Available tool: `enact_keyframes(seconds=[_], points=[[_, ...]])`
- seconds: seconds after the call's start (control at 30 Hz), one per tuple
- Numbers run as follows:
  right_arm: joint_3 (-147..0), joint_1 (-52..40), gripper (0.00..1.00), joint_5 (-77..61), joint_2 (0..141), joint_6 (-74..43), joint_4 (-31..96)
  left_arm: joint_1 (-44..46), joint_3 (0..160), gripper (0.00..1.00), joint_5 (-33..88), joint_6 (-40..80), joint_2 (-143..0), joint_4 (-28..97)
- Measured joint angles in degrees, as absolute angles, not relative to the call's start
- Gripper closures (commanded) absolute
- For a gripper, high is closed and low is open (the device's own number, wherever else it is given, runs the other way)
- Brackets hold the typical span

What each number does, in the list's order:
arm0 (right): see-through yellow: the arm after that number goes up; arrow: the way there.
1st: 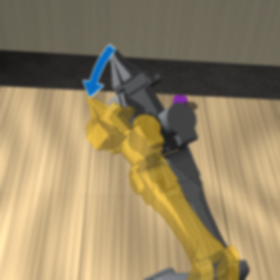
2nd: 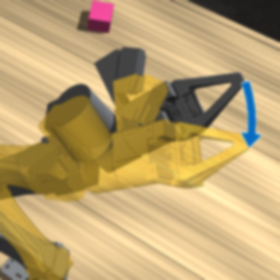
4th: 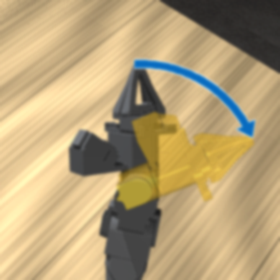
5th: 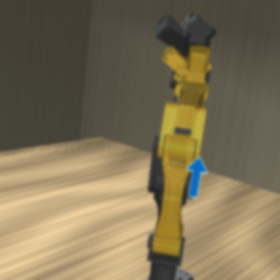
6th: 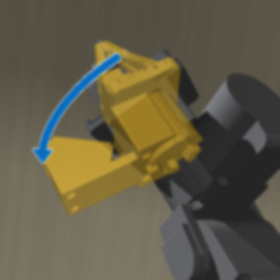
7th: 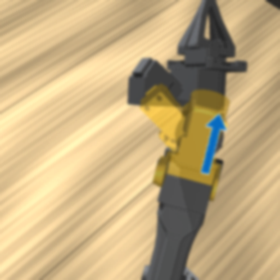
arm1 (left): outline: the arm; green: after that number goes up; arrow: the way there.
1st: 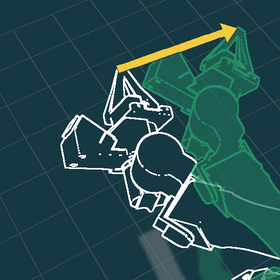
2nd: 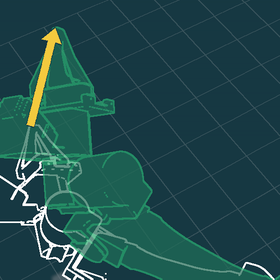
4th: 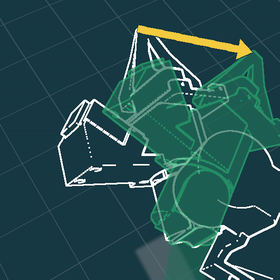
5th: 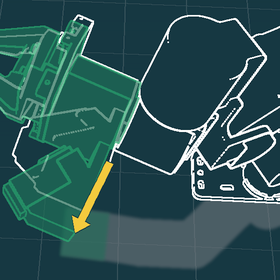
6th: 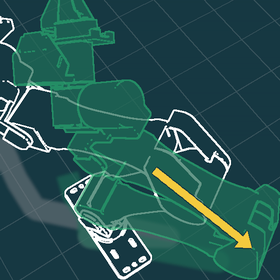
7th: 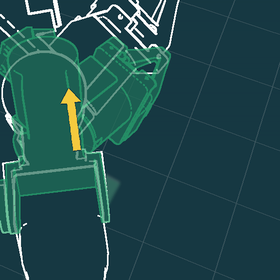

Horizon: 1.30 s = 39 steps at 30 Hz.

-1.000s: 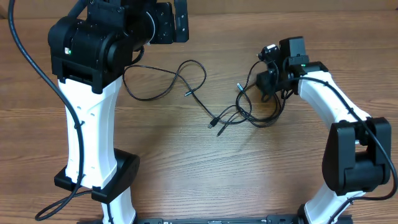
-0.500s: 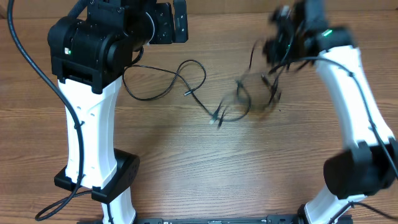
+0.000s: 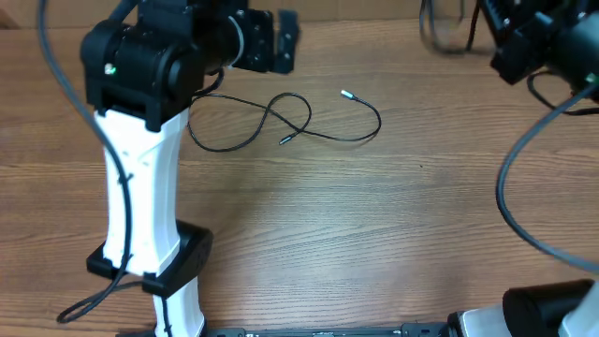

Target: Untangle cables

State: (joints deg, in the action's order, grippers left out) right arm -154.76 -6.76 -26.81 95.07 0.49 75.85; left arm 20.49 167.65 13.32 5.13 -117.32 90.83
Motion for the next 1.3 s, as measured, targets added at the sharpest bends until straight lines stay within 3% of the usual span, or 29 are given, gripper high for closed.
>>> enact_keyframes(seconds=[0.27,0.67,0.97,1.3], points=[[-152.3,-6.8,0.96,-26.6,101.3,0.4,77.7,20.5,167.7,0.0,49.7,-20.2,-128.7,93.4],[-152.3,-6.8,0.96,-25.6,100.2,1.1,79.1,20.5,167.6,0.0,61.3,-27.2,-136.2,92.9],[-150.9,-6.8,0.96,-23.7,100.4,1.5,80.2,19.1,167.6,0.0,72.1,-18.2,-136.2,74.0],[-149.4,-6.8,0.96,-25.8,104.0,1.5,81.1,18.4,167.6,0.0,74.3,-7.8,-136.2,63.9]])
